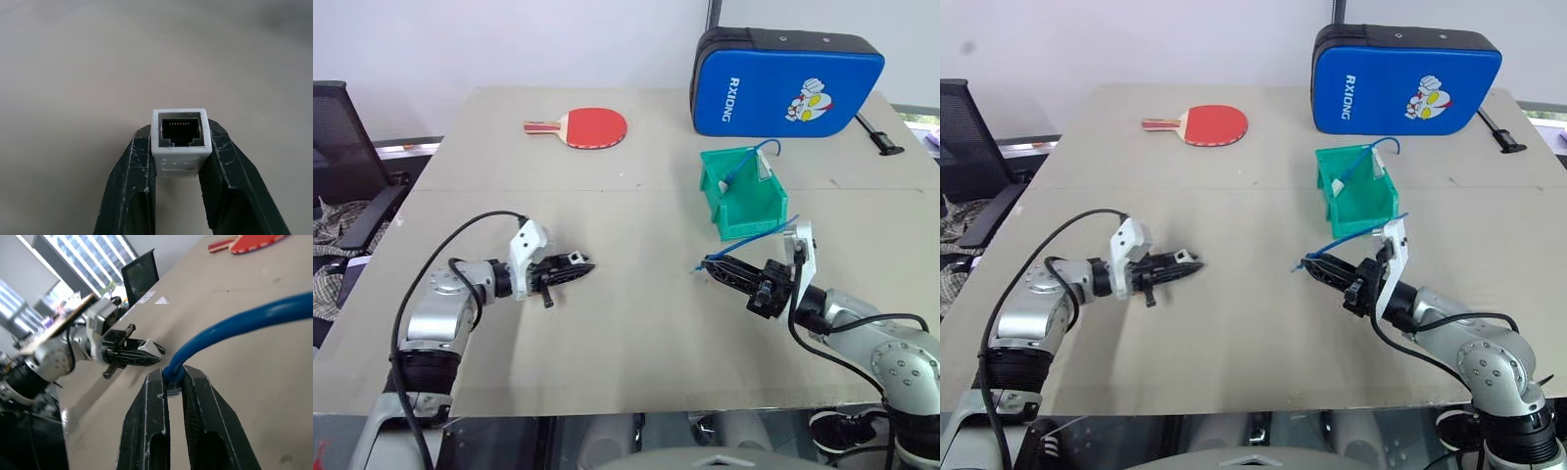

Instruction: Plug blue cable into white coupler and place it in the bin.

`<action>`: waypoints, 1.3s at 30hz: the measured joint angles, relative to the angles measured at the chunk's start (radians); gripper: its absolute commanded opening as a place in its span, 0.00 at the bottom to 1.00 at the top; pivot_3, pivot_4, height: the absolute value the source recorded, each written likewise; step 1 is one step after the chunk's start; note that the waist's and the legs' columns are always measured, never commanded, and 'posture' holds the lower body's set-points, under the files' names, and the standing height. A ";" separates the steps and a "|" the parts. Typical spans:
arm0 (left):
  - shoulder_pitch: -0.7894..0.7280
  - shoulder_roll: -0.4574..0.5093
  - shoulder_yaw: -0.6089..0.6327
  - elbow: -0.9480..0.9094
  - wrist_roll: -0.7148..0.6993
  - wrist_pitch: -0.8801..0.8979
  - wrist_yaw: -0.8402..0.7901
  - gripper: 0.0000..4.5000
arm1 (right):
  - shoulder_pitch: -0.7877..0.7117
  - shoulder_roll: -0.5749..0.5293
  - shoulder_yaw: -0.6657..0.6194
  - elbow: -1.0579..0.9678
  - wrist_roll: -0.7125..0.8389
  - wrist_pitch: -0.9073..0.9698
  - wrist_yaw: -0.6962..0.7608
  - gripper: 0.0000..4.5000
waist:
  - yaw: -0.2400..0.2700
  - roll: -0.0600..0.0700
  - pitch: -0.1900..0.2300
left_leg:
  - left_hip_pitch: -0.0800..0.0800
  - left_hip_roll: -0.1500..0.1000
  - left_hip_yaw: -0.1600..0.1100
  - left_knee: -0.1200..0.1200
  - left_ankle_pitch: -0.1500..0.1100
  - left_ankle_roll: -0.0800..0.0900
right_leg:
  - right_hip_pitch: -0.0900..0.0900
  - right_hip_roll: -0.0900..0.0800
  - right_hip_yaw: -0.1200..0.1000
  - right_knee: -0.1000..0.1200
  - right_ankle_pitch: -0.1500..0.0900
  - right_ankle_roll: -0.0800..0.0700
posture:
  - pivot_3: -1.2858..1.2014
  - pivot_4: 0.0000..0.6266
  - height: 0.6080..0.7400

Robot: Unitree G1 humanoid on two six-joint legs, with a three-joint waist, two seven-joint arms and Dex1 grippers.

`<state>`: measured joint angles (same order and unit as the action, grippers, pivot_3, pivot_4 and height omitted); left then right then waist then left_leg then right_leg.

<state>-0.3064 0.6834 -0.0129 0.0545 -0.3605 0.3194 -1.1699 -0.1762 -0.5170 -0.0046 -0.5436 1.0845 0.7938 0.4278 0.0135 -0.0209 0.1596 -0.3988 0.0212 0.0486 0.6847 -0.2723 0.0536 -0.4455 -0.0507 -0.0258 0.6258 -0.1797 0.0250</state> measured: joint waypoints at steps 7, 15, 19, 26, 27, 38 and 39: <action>-0.069 -0.143 -0.211 -0.060 0.095 0.015 0.061 0.13 | -0.151 0.008 0.127 0.065 -0.182 -0.024 0.086 0.00 | 0.000 0.000 0.000 | 0.000 0.000 -0.001 0.000 0.000 0.000 | 0.000 0.004 0.000 0.001 0.002 0.000 | 0.52 0.24 0.93; -0.140 -0.257 -0.317 0.054 0.212 -0.068 0.120 0.13 | -0.140 0.017 0.186 0.083 -0.320 -0.048 0.114 0.00 | -0.001 0.000 0.000 | 0.000 0.000 -0.001 0.000 0.000 0.000 | 0.000 0.004 0.001 0.000 0.004 0.000 | 0.52 0.24 0.93; -0.157 -0.262 -0.328 0.084 0.236 -0.106 0.120 0.13 | -0.112 0.025 0.191 0.082 -0.346 -0.046 0.114 0.00 | -0.001 0.000 0.000 | 0.000 0.000 -0.001 0.000 0.000 0.000 | 0.000 0.004 0.001 0.000 0.004 0.001 | 0.52 0.24 0.93; -0.169 -0.261 -0.332 0.110 0.244 -0.140 0.091 0.13 | -0.136 -0.005 0.233 0.130 -0.454 -0.061 0.174 0.00 | -0.001 0.000 0.000 | 0.001 0.000 -0.001 0.000 0.000 0.000 | 0.000 0.004 0.001 0.001 0.002 0.003 | 0.52 0.24 0.93; -0.172 -0.260 -0.333 0.116 0.247 -0.145 0.083 0.13 | -0.146 -0.009 0.242 0.149 -0.474 -0.065 0.189 0.00 | -0.001 0.000 0.000 | 0.001 0.000 -0.001 0.000 0.000 0.000 | 0.000 0.004 0.001 0.001 0.003 0.003 | 0.52 0.24 0.93; -0.202 -0.269 -0.334 0.165 0.252 -0.166 0.047 0.13 | -0.266 -0.084 0.353 0.262 -0.686 -0.233 0.393 0.00 | -0.001 0.000 -0.001 | 0.002 0.000 -0.001 0.001 0.000 0.000 | 0.002 0.004 0.001 0.001 0.002 0.003 | 0.52 0.24 0.93; -0.202 -0.269 -0.334 0.165 0.252 -0.166 0.047 0.13 | -0.267 -0.085 0.353 0.263 -0.687 -0.234 0.394 0.00 | -0.001 0.000 -0.001 | 0.002 0.000 -0.001 0.001 0.000 0.000 | 0.002 0.004 0.001 0.001 0.002 0.003 | 0.52 0.24 0.93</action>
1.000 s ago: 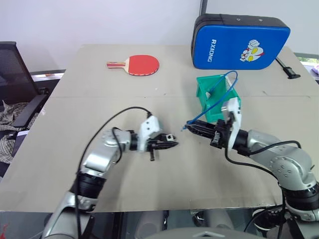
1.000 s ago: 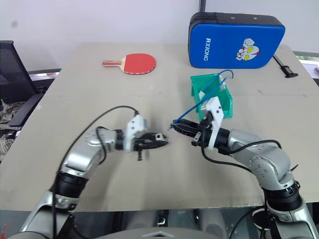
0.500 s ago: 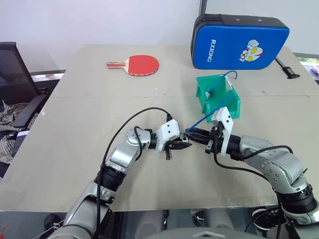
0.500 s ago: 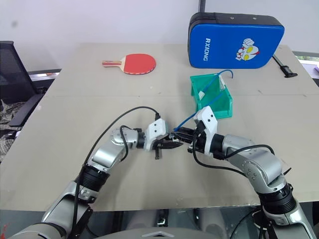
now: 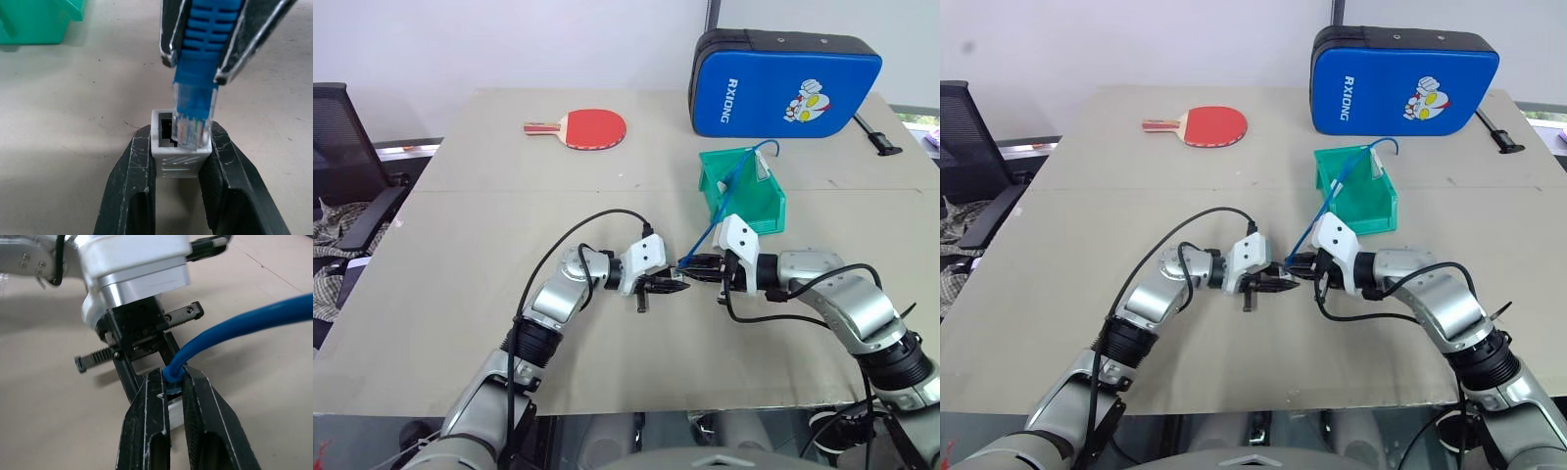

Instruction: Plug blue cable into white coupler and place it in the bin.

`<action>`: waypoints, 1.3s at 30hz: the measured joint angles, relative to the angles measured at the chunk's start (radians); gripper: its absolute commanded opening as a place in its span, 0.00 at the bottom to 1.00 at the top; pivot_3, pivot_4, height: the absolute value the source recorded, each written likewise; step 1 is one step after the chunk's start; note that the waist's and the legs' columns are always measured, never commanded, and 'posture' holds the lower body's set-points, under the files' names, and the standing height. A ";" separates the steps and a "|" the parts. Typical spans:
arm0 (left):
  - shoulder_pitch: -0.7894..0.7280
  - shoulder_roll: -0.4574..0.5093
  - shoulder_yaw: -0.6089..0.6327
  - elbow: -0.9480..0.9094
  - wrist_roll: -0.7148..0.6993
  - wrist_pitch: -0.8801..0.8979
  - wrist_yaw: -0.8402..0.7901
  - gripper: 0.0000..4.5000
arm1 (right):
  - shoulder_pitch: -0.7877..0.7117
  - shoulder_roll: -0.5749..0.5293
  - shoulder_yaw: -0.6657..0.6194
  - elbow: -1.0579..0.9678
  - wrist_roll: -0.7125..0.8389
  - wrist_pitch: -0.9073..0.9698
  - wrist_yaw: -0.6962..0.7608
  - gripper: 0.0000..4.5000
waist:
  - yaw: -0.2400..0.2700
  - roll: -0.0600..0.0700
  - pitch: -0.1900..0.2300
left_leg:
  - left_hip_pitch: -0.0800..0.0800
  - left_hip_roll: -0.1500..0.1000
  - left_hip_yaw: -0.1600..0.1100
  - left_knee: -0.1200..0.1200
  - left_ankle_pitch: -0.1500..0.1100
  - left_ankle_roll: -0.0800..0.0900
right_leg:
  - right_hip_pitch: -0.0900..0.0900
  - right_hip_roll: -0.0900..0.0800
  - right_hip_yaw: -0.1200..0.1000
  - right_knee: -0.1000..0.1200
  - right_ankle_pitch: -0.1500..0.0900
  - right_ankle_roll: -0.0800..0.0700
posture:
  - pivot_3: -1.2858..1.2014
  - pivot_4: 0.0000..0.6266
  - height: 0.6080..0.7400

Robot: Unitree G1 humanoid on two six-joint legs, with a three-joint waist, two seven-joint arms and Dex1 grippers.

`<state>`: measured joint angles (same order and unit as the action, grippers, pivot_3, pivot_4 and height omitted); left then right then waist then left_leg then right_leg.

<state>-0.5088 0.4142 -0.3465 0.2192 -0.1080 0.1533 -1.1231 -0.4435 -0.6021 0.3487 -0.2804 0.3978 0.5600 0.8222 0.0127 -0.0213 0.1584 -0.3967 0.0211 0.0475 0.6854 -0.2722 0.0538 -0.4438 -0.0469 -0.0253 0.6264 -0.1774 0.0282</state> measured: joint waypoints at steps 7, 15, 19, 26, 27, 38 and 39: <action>-0.012 0.000 -0.001 0.020 0.004 -0.013 -0.016 0.13 | -0.107 -0.037 0.052 0.114 -0.085 -0.080 0.154 0.00 | 0.000 0.000 -0.001 | 0.001 0.000 0.000 0.000 0.000 0.000 | 0.000 0.000 0.000 0.000 0.000 -0.001 | 0.52 0.24 0.93; -0.012 0.006 0.001 0.024 0.008 -0.008 -0.015 0.13 | -0.217 -0.019 0.118 0.191 -0.165 -0.096 0.256 0.00 | -0.003 0.000 -0.002 | 0.006 0.001 0.000 0.000 0.000 0.000 | 0.004 0.000 0.000 0.001 -0.002 -0.004 | 0.52 0.24 0.93; -0.009 0.006 -0.001 0.026 0.010 0.006 -0.006 0.13 | -0.270 0.010 0.171 0.222 -0.224 -0.084 0.290 0.00 | -0.007 0.000 -0.004 | 0.015 0.002 0.000 -0.001 0.000 0.000 | 0.012 0.000 -0.001 0.001 -0.003 -0.004 | 0.52 0.24 0.93; -0.003 0.004 -0.004 0.025 0.010 0.016 0.002 0.13 | -0.278 0.043 0.186 0.242 -0.261 -0.058 0.311 0.00 | -0.007 0.002 -0.012 | 0.015 0.002 0.000 -0.001 0.000 0.000 | 0.012 0.000 -0.001 0.001 -0.003 -0.004 | 0.52 0.24 0.93; -0.003 0.003 -0.004 0.025 0.010 0.016 0.005 0.13 | -0.278 0.045 0.186 0.242 -0.264 -0.058 0.311 0.00 | -0.007 0.002 -0.012 | 0.015 0.002 0.000 -0.001 0.000 0.000 | 0.012 0.000 -0.001 0.001 -0.003 -0.004 | 0.52 0.24 0.93; 0.123 0.043 0.078 -0.208 -0.106 0.166 0.007 0.83 | -0.102 0.109 -0.071 0.216 -0.103 0.045 0.241 0.00 | -0.012 0.004 -0.011 | 0.011 0.002 0.000 -0.003 0.000 0.000 | 0.009 -0.002 -0.001 0.000 -0.002 -0.005 | 0.52 0.24 0.93; 0.147 0.057 0.096 -0.231 -0.119 0.180 0.012 0.83 | -0.084 0.106 -0.105 0.202 -0.079 0.063 0.232 0.00 | -0.013 0.004 -0.011 | 0.010 0.002 0.000 -0.003 0.000 0.000 | 0.008 -0.002 -0.001 0.000 -0.002 -0.005 | 0.52 0.24 0.93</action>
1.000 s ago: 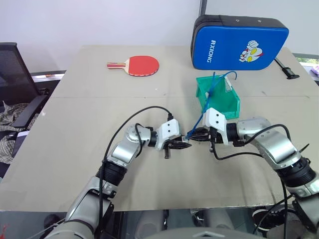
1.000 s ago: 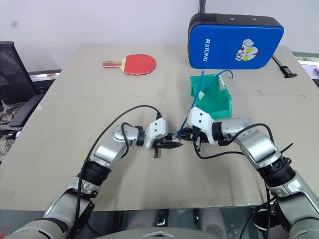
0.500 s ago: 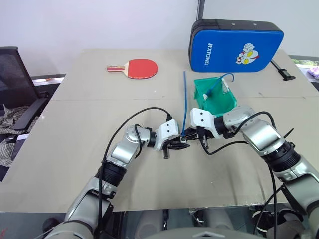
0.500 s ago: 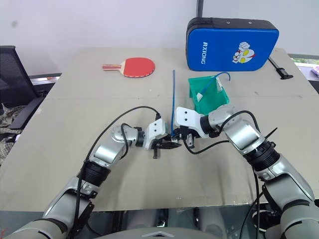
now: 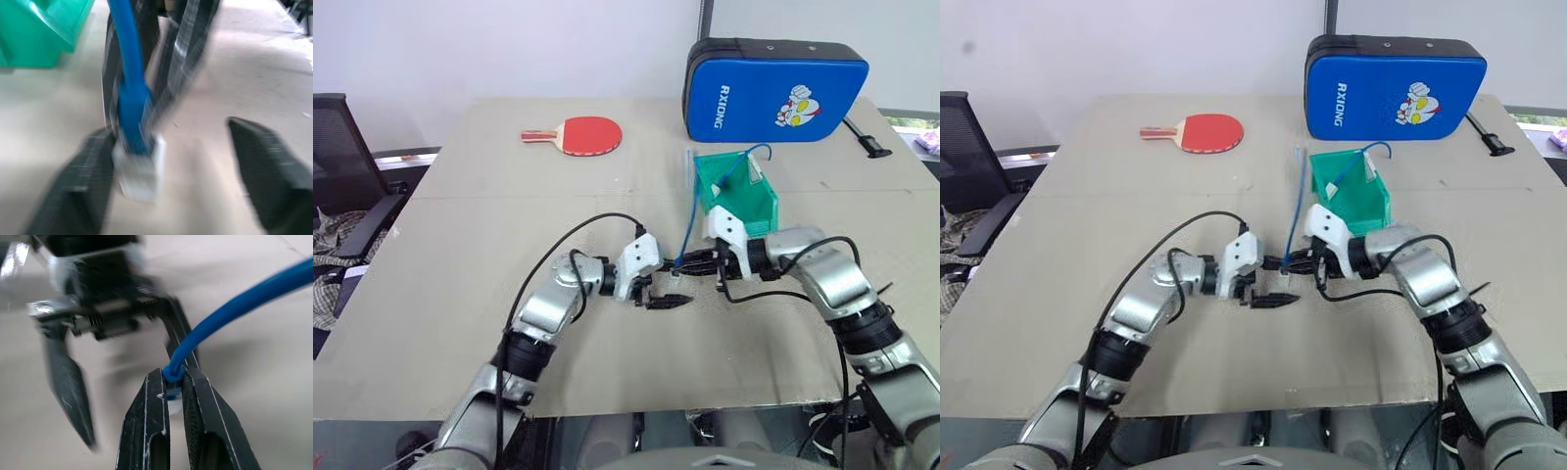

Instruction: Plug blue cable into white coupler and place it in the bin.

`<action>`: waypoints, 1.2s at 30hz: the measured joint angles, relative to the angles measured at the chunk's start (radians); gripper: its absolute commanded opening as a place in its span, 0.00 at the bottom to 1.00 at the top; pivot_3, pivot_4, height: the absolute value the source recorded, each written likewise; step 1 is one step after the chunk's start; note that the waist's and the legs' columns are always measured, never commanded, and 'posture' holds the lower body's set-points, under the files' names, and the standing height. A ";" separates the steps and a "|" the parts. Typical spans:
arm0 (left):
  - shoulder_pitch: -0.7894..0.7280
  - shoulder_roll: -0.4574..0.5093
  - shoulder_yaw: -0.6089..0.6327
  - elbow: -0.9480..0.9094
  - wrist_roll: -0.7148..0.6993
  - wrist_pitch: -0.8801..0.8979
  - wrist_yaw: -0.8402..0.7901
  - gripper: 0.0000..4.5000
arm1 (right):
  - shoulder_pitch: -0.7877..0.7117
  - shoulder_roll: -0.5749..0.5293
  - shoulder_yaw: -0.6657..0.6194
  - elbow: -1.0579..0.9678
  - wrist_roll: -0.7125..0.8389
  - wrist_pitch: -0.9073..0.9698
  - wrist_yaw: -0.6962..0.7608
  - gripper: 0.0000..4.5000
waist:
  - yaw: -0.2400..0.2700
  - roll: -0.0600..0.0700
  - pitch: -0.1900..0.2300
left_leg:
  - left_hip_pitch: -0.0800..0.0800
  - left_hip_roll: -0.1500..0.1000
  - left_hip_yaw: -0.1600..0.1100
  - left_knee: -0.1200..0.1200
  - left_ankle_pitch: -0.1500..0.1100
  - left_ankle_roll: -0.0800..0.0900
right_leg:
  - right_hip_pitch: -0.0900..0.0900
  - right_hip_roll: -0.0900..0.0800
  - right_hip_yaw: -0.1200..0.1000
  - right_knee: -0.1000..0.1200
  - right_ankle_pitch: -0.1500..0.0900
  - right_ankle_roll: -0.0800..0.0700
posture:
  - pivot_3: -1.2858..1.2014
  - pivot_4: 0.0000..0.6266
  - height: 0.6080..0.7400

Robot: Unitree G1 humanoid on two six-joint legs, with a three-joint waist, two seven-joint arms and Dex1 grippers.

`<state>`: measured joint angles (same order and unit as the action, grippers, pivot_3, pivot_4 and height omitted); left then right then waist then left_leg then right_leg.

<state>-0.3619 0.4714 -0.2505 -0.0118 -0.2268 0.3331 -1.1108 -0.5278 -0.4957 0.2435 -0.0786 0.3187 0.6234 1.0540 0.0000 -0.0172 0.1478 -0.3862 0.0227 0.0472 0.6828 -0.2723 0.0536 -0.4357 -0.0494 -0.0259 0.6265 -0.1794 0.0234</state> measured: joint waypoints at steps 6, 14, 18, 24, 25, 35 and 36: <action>0.170 0.004 0.161 -0.207 -0.152 0.105 0.093 0.83 | 0.031 -0.052 -0.317 -0.244 0.271 0.243 -0.115 0.00 | 0.006 0.001 0.002 | -0.014 -0.001 -0.001 0.000 0.000 0.000 | -0.011 -0.003 -0.001 -0.001 0.004 0.001 | 0.52 0.24 0.93; 0.249 -0.004 0.330 -0.430 -0.368 0.185 0.202 0.83 | -0.150 -0.138 -0.497 -0.169 0.341 0.377 -0.347 0.00 | 0.011 0.001 0.004 | -0.012 -0.002 0.001 0.001 0.000 0.000 | -0.010 -0.001 0.000 -0.001 0.000 0.001 | 0.52 0.24 0.93; 0.256 -0.008 0.333 -0.479 -0.380 0.185 0.266 0.83 | -0.236 -0.141 -0.452 0.069 0.268 0.376 -0.399 0.00 | 0.011 0.001 0.004 | -0.012 -0.002 0.002 0.001 0.000 0.000 | -0.010 0.001 0.002 -0.001 0.002 -0.002 | 0.52 0.24 0.93; 0.263 -0.007 0.314 -0.489 -0.384 0.179 0.291 0.85 | -0.366 -0.114 -0.274 0.463 0.115 0.235 -0.324 0.54 | -0.001 0.001 0.004 | -0.012 -0.002 0.002 0.000 0.000 0.000 | -0.010 0.002 0.003 -0.001 0.002 -0.003 | 0.52 0.24 0.93; 0.267 -0.007 0.314 -0.489 -0.384 0.179 0.292 0.85 | -0.371 -0.111 -0.249 0.505 0.093 0.212 -0.303 0.64 | 0.000 0.001 0.005 | -0.013 -0.002 0.001 -0.001 0.000 0.000 | -0.011 0.002 0.003 -0.001 0.002 -0.003 | 0.52 0.24 0.93; 0.308 -0.005 0.317 -0.498 -0.386 0.156 0.333 0.85 | -0.146 -0.268 -0.326 0.199 0.123 0.114 -0.137 0.99 | 0.020 0.001 0.006 | -0.015 -0.002 -0.002 -0.001 0.000 0.001 | -0.010 0.001 0.000 -0.004 0.002 0.004 | 0.52 0.24 0.93; 0.315 -0.003 0.324 -0.499 -0.388 0.157 0.338 0.85 | -0.070 -0.282 -0.356 0.123 0.142 0.097 -0.114 0.99 | 0.020 0.001 0.006 | -0.014 -0.002 -0.001 -0.001 -0.001 0.001 | -0.010 0.001 0.000 -0.004 0.002 0.005 | 0.52 0.24 0.93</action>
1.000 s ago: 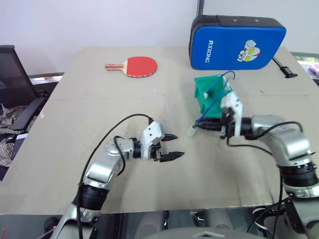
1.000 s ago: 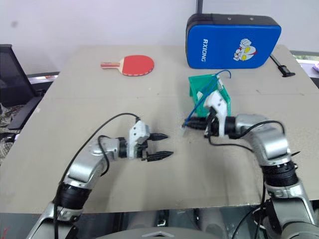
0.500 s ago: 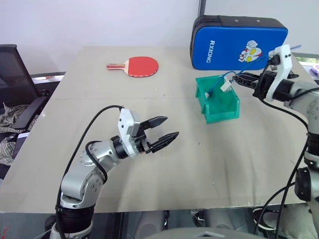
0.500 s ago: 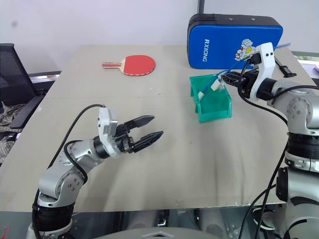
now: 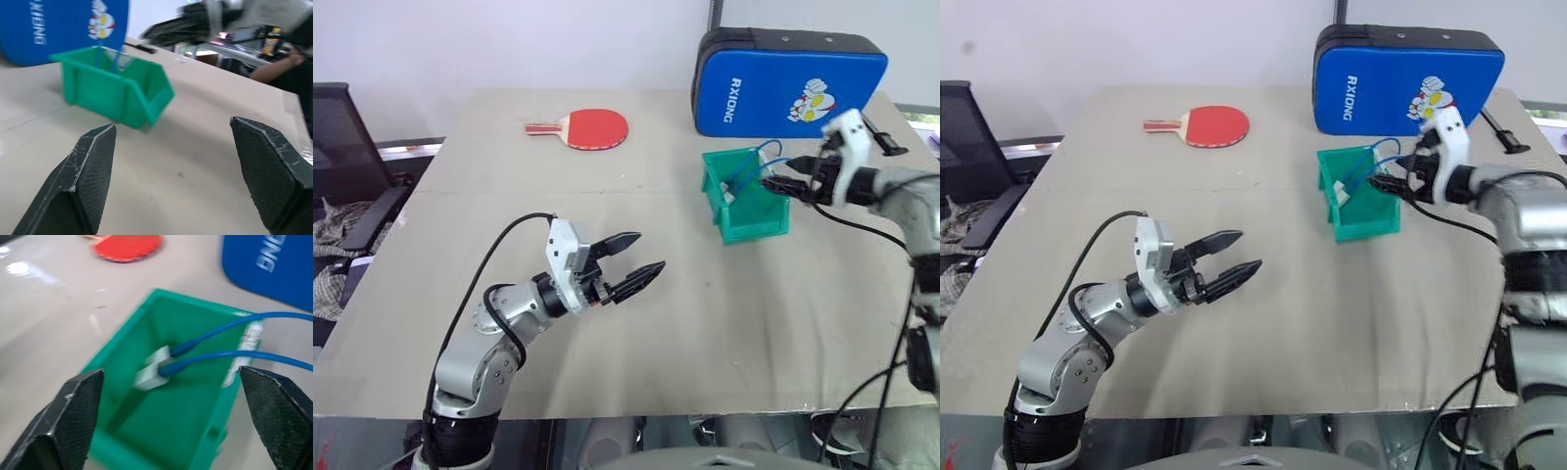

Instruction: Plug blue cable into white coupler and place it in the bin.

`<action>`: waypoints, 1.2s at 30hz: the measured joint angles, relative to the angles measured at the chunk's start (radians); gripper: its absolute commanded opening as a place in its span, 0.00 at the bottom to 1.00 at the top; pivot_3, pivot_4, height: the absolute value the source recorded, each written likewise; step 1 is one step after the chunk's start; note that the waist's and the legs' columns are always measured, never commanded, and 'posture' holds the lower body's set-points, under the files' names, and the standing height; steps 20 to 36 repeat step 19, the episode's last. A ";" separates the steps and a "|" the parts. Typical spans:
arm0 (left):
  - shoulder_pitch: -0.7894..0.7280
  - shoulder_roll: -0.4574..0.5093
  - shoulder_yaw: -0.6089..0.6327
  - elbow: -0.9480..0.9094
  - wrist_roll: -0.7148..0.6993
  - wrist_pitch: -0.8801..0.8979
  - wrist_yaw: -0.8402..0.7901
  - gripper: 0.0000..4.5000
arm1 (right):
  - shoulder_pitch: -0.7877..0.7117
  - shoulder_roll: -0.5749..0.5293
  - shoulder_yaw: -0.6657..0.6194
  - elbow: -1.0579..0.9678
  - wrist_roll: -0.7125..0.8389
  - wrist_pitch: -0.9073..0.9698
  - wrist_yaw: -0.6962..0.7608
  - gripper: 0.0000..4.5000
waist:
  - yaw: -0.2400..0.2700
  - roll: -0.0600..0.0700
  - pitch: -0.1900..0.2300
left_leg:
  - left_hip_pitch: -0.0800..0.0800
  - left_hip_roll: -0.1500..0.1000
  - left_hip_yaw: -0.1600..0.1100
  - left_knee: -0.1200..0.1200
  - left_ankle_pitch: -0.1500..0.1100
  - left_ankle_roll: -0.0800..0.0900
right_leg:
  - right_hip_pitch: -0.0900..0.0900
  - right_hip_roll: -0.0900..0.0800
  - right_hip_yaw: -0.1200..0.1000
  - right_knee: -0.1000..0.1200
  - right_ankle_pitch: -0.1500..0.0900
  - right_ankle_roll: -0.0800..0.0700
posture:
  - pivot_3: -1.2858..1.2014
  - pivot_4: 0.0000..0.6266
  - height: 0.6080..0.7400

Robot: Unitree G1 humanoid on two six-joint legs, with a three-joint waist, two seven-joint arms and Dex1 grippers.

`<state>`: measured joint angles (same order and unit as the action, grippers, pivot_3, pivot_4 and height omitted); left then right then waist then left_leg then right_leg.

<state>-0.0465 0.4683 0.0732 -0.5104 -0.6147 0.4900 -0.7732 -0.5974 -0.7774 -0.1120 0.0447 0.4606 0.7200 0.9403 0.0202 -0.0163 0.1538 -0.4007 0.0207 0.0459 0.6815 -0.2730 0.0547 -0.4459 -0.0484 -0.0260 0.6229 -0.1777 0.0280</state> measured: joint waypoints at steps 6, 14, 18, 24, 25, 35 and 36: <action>0.036 0.039 0.020 -0.001 -0.017 0.002 -0.007 0.85 | 0.312 0.008 -0.170 -0.271 0.066 -0.072 -0.020 0.99 | -0.011 0.000 0.001 | 0.004 0.001 0.003 0.000 0.000 0.000 | 0.000 0.001 0.004 0.002 -0.004 0.000 | 0.52 0.24 0.93; 0.200 0.151 0.128 0.019 0.000 -0.054 -0.099 0.85 | 0.809 0.023 -0.278 -0.451 -0.022 -0.259 -0.026 0.99 | -0.006 0.000 0.001 | 0.004 0.001 0.004 0.001 0.000 0.000 | 0.000 0.000 0.003 0.002 -0.004 -0.001 | 0.52 0.24 0.93; 0.293 0.212 0.194 0.057 0.016 -0.097 -0.165 0.85 | 0.976 0.033 -0.357 -0.461 -0.059 -0.341 -0.016 0.99 | -0.010 0.000 0.001 | 0.004 0.001 0.005 0.001 0.000 0.000 | -0.001 -0.001 0.004 0.002 -0.004 -0.001 | 0.52 0.24 0.93; 0.304 0.220 0.200 0.061 0.021 -0.103 -0.173 0.85 | 0.987 0.033 -0.365 -0.462 -0.060 -0.347 -0.016 0.99 | -0.010 0.000 0.001 | 0.005 0.001 0.005 0.001 0.000 -0.001 | 0.000 -0.001 0.003 0.002 -0.004 0.000 | 0.52 0.24 0.93; 0.304 0.220 0.200 0.061 0.021 -0.103 -0.173 0.85 | 0.987 0.033 -0.365 -0.462 -0.060 -0.347 -0.016 0.99 | -0.010 0.000 0.001 | 0.005 0.001 0.005 0.001 0.000 -0.001 | 0.000 -0.001 0.003 0.002 -0.004 0.000 | 0.52 0.24 0.93; 0.304 0.220 0.200 0.061 0.021 -0.103 -0.173 0.85 | 0.987 0.033 -0.365 -0.462 -0.060 -0.347 -0.016 0.99 | -0.010 0.000 0.001 | 0.005 0.001 0.005 0.001 0.000 -0.001 | 0.000 -0.001 0.003 0.002 -0.004 0.000 | 0.52 0.24 0.93; 0.304 0.220 0.200 0.061 0.021 -0.103 -0.173 0.85 | 0.987 0.033 -0.365 -0.462 -0.060 -0.347 -0.016 0.99 | -0.010 0.000 0.001 | 0.005 0.001 0.005 0.001 0.000 -0.001 | 0.000 -0.001 0.003 0.002 -0.004 0.000 | 0.52 0.24 0.93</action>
